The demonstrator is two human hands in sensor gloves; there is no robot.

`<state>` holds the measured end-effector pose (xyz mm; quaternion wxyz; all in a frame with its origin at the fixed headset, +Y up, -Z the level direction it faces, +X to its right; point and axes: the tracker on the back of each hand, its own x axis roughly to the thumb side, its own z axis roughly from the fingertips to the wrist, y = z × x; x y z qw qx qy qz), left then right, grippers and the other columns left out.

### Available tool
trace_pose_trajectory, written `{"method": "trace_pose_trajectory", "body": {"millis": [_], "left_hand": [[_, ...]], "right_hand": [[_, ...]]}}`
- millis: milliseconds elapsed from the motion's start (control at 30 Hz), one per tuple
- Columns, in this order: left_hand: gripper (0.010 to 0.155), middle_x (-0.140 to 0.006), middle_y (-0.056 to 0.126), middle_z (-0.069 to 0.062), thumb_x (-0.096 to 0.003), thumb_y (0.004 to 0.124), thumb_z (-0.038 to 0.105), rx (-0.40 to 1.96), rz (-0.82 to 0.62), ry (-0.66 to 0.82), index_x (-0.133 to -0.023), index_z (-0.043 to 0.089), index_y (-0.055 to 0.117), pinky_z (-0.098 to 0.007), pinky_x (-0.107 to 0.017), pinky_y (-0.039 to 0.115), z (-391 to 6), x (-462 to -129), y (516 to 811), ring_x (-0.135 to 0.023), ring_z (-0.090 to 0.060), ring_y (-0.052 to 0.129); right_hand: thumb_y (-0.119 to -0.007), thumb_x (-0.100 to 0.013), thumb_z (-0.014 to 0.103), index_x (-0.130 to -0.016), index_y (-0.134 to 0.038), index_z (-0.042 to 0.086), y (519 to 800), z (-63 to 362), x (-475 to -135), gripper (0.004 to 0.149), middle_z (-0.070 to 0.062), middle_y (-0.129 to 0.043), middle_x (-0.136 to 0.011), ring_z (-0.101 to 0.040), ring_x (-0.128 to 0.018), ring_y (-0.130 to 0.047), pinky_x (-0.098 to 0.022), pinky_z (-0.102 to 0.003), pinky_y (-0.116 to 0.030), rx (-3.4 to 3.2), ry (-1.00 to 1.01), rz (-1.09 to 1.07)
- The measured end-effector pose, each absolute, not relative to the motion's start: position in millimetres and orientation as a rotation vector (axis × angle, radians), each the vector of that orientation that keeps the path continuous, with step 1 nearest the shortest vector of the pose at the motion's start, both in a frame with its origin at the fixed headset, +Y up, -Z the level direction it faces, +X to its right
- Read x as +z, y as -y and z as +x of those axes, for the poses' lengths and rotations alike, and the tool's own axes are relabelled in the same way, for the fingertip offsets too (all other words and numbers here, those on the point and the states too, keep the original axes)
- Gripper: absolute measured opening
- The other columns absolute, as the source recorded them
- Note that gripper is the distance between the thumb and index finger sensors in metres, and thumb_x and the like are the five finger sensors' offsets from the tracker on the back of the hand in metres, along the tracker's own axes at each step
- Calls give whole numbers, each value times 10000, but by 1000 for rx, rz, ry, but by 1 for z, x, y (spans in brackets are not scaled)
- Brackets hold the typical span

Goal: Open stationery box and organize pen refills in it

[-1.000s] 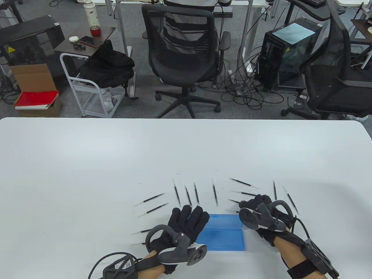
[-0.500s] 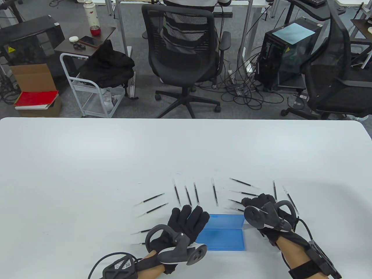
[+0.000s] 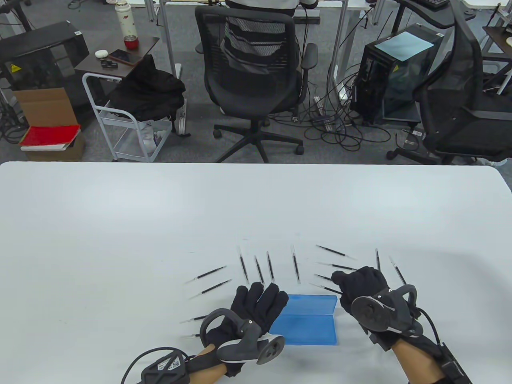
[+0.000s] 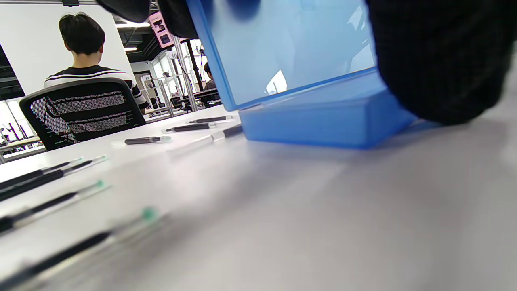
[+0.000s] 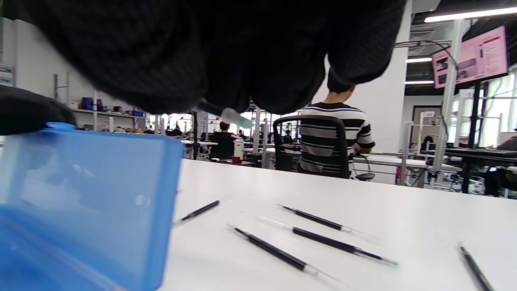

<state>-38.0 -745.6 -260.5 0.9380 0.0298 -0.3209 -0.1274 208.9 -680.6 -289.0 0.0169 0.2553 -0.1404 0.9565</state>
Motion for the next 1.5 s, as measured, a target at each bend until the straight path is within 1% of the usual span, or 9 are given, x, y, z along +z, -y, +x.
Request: {"method": "trace_pose_trajectory", "body": {"millis": [167, 367, 533, 633, 767, 933, 1033, 1367, 1500], "left_hand": [[1199, -1290, 178, -135, -367, 832, 668, -254, 51, 653, -1193, 182, 111, -681, -817, 459, -39, -262, 745, -1164, -500, 433], [1200, -1290, 176, -131, -367, 833, 668, -248, 48, 654, -1193, 185, 109, -681, -818, 459, -39, -262, 746, -1167, -493, 426], [1201, -1288, 173, -140, -367, 833, 667, -244, 45, 656, -1192, 183, 106, -682, -818, 458, -40, -263, 746, -1169, -494, 416], [1199, -1288, 174, -141, -368, 833, 667, -240, 42, 656, -1191, 186, 106, -682, -818, 457, -40, -264, 746, -1170, -493, 413], [1198, -1287, 175, -141, -368, 832, 666, -240, 46, 658, -1191, 186, 105, -680, -819, 458, -40, -263, 746, -1170, -493, 412], [1196, -1288, 174, -141, -370, 832, 665, -243, 49, 659, -1191, 184, 107, -681, -818, 459, -40, -263, 746, -1168, -495, 415], [1200, -1287, 172, -145, -371, 832, 665, -243, 49, 659, -1191, 180, 102, -683, -817, 458, -40, -263, 746, -1168, -497, 411], [1198, -1285, 172, -148, -374, 831, 664, -242, 53, 662, -1190, 178, 101, -681, -818, 458, -40, -263, 746, -1167, -498, 411], [1197, -1286, 173, -146, -374, 832, 664, -240, 53, 663, -1190, 180, 103, -681, -818, 458, -40, -263, 746, -1166, -498, 411]], "right_hand": [[-973, -361, 340, -948, -773, 173, 682, 186, -269, 643, -2, -1026, -710, -307, -710, -987, -660, -596, -768, 2978, 438, 951], [-974, -359, 341, -947, -775, 173, 694, 163, -253, 643, -2, -1028, -707, -306, -707, -987, -656, -592, -772, 3038, 423, 1067], [-971, -362, 338, -957, -764, 169, 714, 146, -248, 652, -3, -1022, -713, -307, -705, -985, -656, -591, -768, 3126, 335, 1074], [-971, -358, 343, -953, -767, 175, 722, 137, -243, 651, 3, -1025, -707, -301, -700, -989, -650, -588, -770, 3209, 415, 1106], [-971, -359, 341, -954, -766, 172, 727, 129, -237, 651, 0, -1025, -705, -303, -696, -988, -648, -585, -772, 3217, 449, 1133], [-967, -362, 343, -959, -760, 167, 735, 123, -236, 656, 3, -1022, -709, -303, -698, -986, -647, -582, -772, 3224, 441, 1151], [-964, -364, 338, -986, -728, 155, 739, 121, -238, 690, 6, -1016, -716, -302, -708, -984, -652, -583, -769, 3242, 413, 1155], [-956, -369, 344, -1009, -707, 157, 741, 120, -238, 712, 7, -1011, -736, -303, -727, -979, -659, -577, -764, 3233, 359, 1167], [-951, -370, 346, -1007, -711, 163, 734, 121, -236, 705, 11, -1013, -730, -300, -724, -981, -659, -572, -766, 3197, 402, 1152]]}}
